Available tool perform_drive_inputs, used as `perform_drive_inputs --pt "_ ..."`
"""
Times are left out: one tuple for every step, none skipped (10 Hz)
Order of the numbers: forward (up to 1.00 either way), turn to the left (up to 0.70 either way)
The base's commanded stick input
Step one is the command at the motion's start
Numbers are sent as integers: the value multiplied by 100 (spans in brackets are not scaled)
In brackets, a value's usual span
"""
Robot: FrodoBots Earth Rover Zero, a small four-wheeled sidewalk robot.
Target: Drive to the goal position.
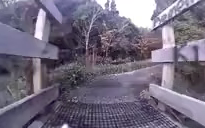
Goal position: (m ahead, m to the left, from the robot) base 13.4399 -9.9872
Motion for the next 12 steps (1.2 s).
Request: perform_drive_inputs --pt "70 0" --pt "70 0" --pt "70 -3" --pt "70 -10" --pt "70 -32" --pt "70 -35" --pt "70 -35" --pt "70 -35" --pt "70 -12" --pt "70 -4" --pt "70 0" --pt "70 0"
